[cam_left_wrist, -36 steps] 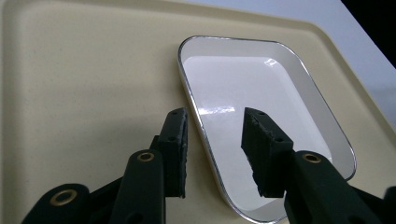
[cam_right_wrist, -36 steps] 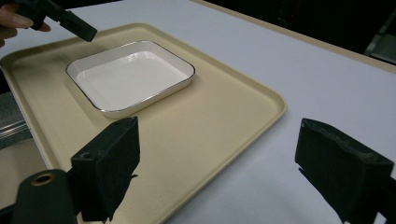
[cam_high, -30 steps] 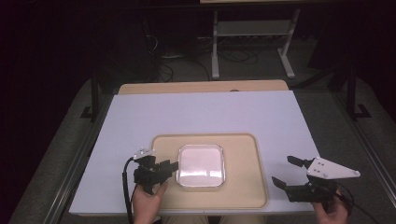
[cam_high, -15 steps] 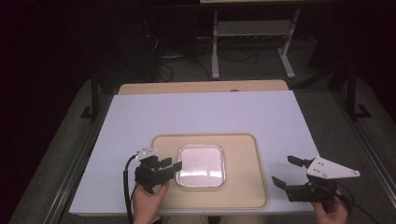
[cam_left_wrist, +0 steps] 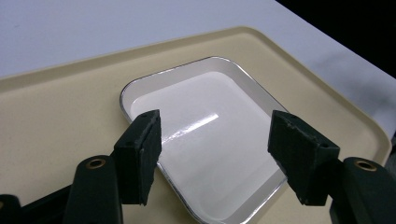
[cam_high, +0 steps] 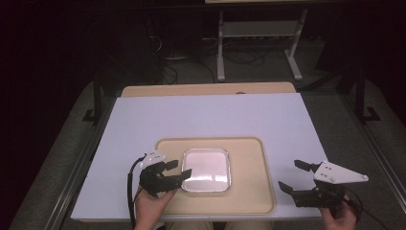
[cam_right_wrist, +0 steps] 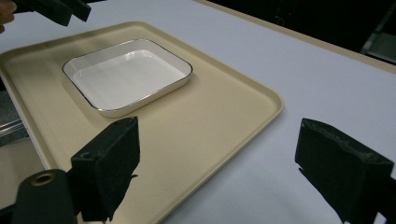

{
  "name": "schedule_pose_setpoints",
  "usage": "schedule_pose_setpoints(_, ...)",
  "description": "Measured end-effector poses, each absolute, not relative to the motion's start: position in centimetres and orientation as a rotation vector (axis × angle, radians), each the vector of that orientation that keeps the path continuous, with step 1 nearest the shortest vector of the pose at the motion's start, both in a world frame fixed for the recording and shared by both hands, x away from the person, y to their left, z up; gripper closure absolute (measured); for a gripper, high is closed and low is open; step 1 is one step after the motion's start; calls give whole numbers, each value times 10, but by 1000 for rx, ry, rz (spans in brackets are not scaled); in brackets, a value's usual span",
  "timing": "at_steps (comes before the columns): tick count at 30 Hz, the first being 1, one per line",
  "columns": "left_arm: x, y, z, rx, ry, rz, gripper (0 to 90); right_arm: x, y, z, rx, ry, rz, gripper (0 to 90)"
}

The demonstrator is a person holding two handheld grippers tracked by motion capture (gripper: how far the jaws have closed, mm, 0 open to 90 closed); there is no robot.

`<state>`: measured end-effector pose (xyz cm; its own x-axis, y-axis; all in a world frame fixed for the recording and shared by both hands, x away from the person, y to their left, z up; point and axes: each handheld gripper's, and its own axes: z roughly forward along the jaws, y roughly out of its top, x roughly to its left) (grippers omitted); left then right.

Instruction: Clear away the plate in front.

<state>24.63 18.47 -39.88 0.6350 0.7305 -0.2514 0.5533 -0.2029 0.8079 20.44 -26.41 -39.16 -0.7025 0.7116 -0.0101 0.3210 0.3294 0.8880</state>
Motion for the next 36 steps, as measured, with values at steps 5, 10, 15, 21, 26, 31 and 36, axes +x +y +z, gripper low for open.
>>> schedule_pose_setpoints(5, 246, 187, -394, 1906, 966, 250, 319, 205, -265, -392, 912, 2200, 1331, 130)
schedule_pose_setpoints(10, 246, 191, -390, 1913, 926, 266, 301, 206, -266, -393, 919, 2199, 1333, 130)
schedule_pose_setpoints(15, 246, 196, -385, 1925, 879, 274, 304, 206, -267, -393, 922, 2202, 1329, 130)
schedule_pose_setpoints(21, 246, 207, -381, 1915, 850, 281, 305, 207, -267, -394, 928, 2200, 1330, 130)
schedule_pose_setpoints(26, 246, 214, -381, 1931, 831, 309, 305, 207, -267, -394, 929, 2200, 1328, 130)
schedule_pose_setpoints(31, 247, 224, -381, 1906, 833, 282, 300, 207, -269, -394, 934, 2195, 1332, 130)
schedule_pose_setpoints(36, 246, 232, -381, 1902, 822, 291, 271, 206, -271, -394, 936, 2189, 1331, 130)
